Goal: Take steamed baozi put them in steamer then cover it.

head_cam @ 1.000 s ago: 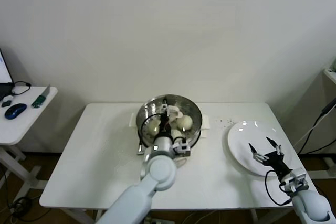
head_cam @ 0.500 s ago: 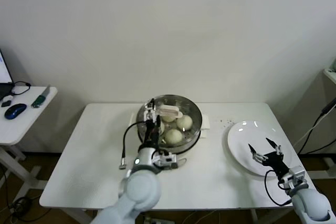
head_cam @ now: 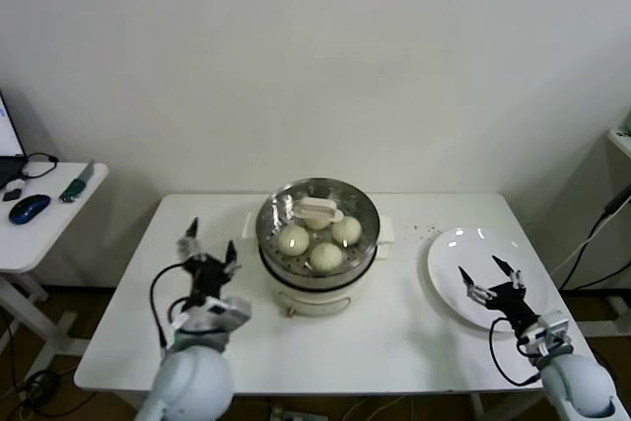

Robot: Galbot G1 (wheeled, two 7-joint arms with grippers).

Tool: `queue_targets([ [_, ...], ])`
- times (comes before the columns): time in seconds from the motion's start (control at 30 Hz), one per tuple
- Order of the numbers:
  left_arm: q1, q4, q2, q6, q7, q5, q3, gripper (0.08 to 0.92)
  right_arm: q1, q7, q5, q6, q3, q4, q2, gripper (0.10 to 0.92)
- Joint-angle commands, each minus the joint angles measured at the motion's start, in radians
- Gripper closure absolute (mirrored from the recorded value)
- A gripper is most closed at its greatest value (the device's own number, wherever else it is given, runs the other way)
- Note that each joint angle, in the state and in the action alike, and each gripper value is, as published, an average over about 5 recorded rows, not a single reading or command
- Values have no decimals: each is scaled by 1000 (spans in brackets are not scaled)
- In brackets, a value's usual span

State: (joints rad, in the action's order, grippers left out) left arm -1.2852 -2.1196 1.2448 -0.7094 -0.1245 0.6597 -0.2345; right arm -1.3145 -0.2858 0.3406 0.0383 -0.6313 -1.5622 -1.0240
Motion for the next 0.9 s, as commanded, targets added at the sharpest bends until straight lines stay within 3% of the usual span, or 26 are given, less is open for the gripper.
queue_targets([
  [0.03,-254,28,78,783,-185,-671,-416,177,-8,1,4,10,-2,-29,-17,203],
  [0.2,-287,120,119,874,-106,-777,-468,177,-18,-5,6,34,-4,-27,-29,203],
  [0.4,-320,183,114,929,-4,-825,-453,177,-20,-10,9,65,-3,-25,-46,203],
  [0.9,-295,200,119,908,3,-752,-386,177,-24,-34,34,98,-11,-1,-50,203],
])
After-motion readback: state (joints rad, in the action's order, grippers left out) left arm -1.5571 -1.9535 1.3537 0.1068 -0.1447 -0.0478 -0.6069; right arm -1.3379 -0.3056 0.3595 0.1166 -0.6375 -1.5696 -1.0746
